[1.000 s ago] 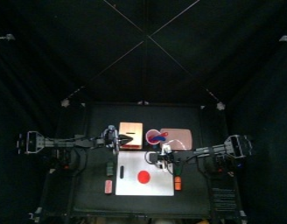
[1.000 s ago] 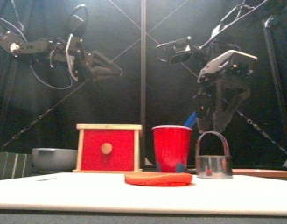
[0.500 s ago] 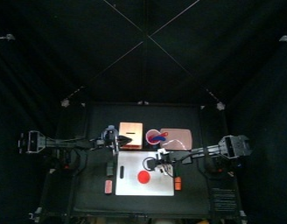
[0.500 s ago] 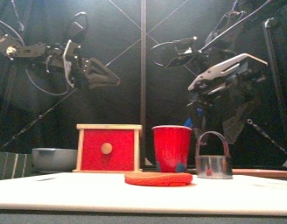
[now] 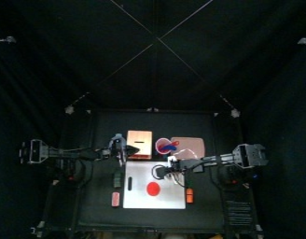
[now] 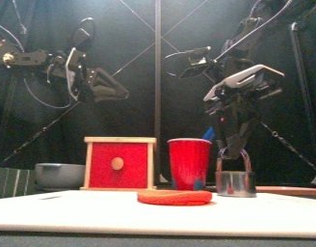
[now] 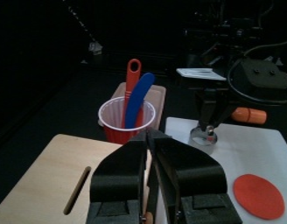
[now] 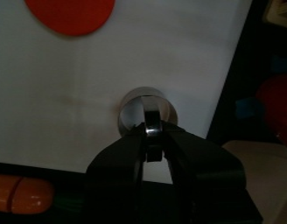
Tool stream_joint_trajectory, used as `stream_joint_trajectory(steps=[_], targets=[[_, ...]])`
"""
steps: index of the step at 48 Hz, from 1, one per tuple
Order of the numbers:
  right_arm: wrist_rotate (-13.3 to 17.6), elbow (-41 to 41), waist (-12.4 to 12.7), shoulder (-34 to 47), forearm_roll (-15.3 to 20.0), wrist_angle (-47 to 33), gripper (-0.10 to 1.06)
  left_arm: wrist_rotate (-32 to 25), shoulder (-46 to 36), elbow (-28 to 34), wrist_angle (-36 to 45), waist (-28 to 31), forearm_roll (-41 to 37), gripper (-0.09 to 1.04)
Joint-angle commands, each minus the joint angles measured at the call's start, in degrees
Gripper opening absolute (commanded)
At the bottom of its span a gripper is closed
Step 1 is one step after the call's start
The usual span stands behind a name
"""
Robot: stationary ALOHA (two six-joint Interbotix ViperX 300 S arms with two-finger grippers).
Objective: Get the cutter from the drawer then cut the dough then place the extra dough in the bowl
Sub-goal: Cut the dough
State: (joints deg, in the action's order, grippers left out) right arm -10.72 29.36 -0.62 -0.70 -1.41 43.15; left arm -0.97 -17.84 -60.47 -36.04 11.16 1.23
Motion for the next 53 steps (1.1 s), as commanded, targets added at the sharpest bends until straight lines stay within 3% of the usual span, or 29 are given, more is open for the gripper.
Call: stream_joint_trajectory(steps=[1,17,22,33,53], targets=[[1.9,-4.7,-1.2,-0.9,0.7,1.8,0.6,0.0,0.0,0.7,-0.6,-0.1,0.1,0.53],[17.8,-17.8,-5.5,6.2,0.8,6.3,0.6,-0.1,-0.1,0.3,-0.6,-0.1,1.4,0.53],[21.3,-20.8,-6.7,8.9,0.2,9.4,0.6,-0.1,0.0,0.0,-0.6,-0.1,1.9,0.53],[22.5,-24.9,-9.0,12.8,-1.6,10.5,0.6,0.0,0.0,-1.0,-0.6,-0.2,2.1,0.53],[22.3,-26.5,-9.8,15.5,-1.5,10.4,0.6,0.0,0.1,-2.0,-0.6,-0.2,3.3,0.53]])
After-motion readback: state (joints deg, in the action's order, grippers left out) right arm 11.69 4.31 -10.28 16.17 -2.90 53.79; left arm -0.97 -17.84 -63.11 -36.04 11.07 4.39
